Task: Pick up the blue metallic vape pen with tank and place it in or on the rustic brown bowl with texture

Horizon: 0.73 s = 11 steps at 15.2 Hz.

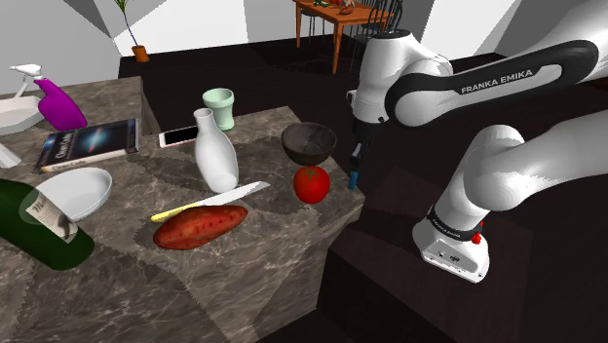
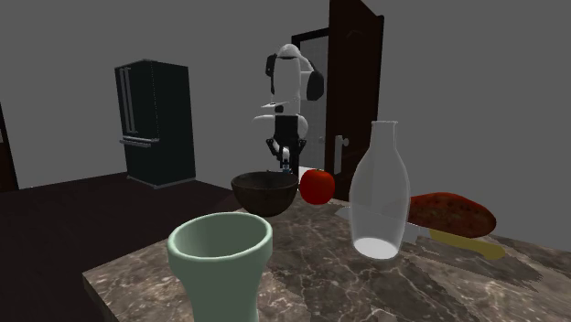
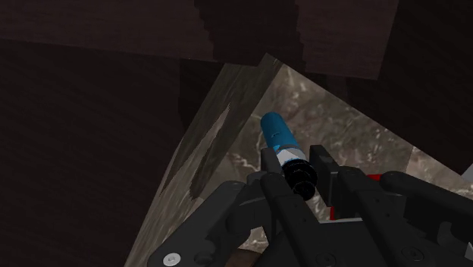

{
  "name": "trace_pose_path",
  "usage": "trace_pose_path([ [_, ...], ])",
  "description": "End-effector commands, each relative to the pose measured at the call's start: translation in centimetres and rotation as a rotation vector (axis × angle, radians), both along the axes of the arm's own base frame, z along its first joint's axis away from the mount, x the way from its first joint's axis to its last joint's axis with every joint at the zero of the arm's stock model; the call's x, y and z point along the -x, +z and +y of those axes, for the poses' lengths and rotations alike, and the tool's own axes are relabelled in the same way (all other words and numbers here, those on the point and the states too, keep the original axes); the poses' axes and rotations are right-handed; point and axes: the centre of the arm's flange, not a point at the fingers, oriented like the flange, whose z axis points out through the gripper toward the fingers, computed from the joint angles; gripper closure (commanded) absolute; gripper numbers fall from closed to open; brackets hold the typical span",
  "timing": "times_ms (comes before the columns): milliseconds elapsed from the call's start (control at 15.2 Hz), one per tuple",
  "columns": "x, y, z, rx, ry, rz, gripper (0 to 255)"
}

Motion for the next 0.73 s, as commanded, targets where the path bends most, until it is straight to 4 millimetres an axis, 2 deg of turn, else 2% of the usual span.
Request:
trace_pose_path([
  [0, 0.0, 0.0, 0.0, 0.000, 0.000, 0.001, 255],
  [66, 0.0, 0.0, 0.0, 0.000, 0.000, 0.001, 255],
  [660, 0.0, 4.7, 0.0, 0.000, 0.000, 0.001, 255],
])
